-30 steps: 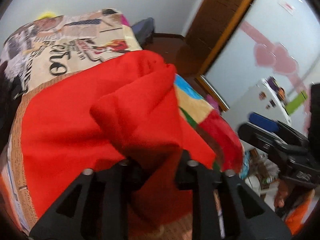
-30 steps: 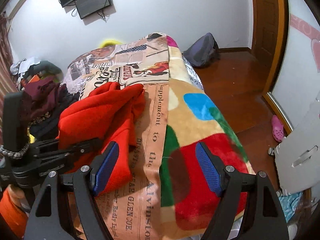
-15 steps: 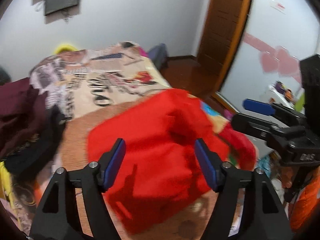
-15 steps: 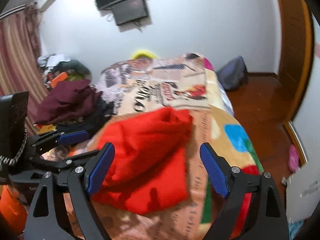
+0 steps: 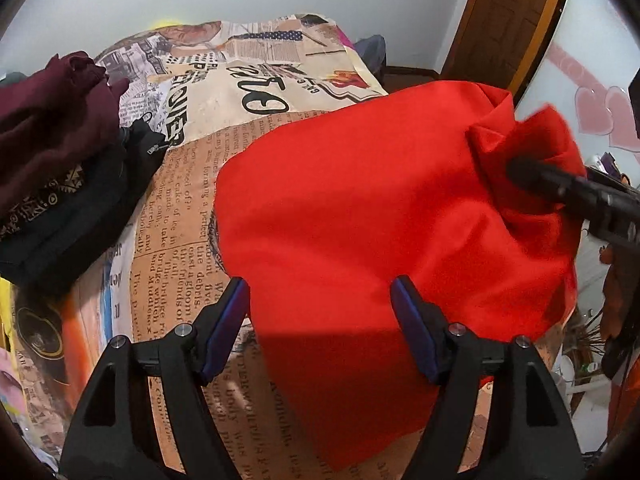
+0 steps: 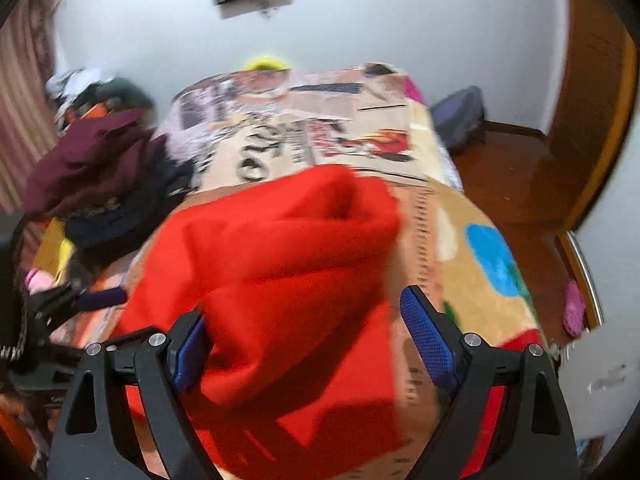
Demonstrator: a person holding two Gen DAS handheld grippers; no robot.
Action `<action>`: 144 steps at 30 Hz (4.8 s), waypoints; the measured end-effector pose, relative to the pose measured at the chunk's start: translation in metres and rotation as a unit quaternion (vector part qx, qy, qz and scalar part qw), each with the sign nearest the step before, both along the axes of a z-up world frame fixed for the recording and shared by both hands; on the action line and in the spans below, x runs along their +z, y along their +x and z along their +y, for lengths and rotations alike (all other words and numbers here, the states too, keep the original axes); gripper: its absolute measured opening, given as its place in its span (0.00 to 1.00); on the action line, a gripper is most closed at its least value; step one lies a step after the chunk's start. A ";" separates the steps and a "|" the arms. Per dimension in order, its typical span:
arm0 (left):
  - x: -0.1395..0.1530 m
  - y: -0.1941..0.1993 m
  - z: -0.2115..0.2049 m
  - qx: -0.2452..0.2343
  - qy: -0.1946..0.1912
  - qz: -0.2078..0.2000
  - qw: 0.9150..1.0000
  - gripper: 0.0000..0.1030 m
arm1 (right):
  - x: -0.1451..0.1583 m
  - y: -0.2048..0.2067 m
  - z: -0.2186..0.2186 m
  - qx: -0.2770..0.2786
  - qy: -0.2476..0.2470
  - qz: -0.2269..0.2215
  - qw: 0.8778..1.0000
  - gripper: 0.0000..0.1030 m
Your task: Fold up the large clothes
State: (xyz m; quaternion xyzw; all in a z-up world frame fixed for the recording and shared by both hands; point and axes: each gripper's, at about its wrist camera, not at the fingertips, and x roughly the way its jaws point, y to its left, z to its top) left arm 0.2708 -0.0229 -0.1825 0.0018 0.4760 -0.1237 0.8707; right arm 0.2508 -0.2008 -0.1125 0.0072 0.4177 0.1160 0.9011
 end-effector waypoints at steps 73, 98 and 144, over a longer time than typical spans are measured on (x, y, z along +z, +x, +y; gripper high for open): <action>0.189 0.026 0.177 0.062 -0.240 -0.093 0.964 0.27 | 0.094 0.088 0.066 0.168 0.272 0.075 0.944 0.21; 0.107 0.076 0.440 0.286 -0.102 -0.091 0.949 0.56 | -0.002 0.193 0.352 0.273 0.218 0.088 0.933 0.27; 0.253 -0.270 0.191 0.304 0.061 -0.449 0.838 0.99 | 0.178 -0.122 0.221 0.216 0.155 -0.335 0.904 1.00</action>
